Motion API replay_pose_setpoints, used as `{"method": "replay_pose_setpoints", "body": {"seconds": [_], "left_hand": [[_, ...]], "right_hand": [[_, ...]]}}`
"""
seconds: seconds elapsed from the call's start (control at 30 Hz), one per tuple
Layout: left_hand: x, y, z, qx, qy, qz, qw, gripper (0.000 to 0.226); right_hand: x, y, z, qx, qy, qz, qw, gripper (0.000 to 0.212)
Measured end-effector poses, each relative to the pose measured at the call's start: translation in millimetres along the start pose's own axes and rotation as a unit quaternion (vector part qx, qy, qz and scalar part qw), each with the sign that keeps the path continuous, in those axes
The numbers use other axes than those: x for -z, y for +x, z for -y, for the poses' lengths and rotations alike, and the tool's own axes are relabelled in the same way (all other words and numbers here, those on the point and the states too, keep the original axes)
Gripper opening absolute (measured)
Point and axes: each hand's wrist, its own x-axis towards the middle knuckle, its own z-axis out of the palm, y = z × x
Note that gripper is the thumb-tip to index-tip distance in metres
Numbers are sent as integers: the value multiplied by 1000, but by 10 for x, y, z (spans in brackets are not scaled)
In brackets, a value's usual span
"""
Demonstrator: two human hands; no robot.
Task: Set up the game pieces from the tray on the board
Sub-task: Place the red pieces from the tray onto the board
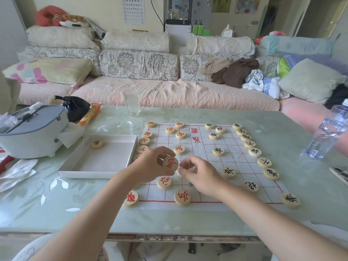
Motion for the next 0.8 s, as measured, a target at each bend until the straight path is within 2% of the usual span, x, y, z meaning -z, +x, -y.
{"method": "replay_pose_setpoints", "body": {"seconds": [0.1, 0.2, 0.3, 0.4, 0.5, 0.63, 0.8], "left_hand": [[-57, -7, -52, -3, -31, 18, 999, 52], [-102, 6, -93, 12, -74, 17, 997, 55], [-96, 32, -139, 62, -170, 2, 984, 38], [-83, 46, -138, 97, -187, 2, 977, 23], [-70, 57, -112, 113, -199, 2, 973, 24], [28, 123, -66, 131, -241, -40, 961, 14], [253, 238, 49, 118, -170, -93, 974, 8]], "right_hand": [[-23, 45, 10, -37, 124, -4, 992, 17], [-16, 56, 17, -45, 189, -4, 981, 19], [1, 68, 13, -48, 216, -26, 975, 19], [-9, 77, 26, -23, 157, -41, 987, 18], [-77, 81, 74, -12, 83, -49, 995, 27], [-198, 187, 179, 34, 57, -85, 994, 33], [-327, 510, 334, 44, 34, -78, 995, 39]]}}
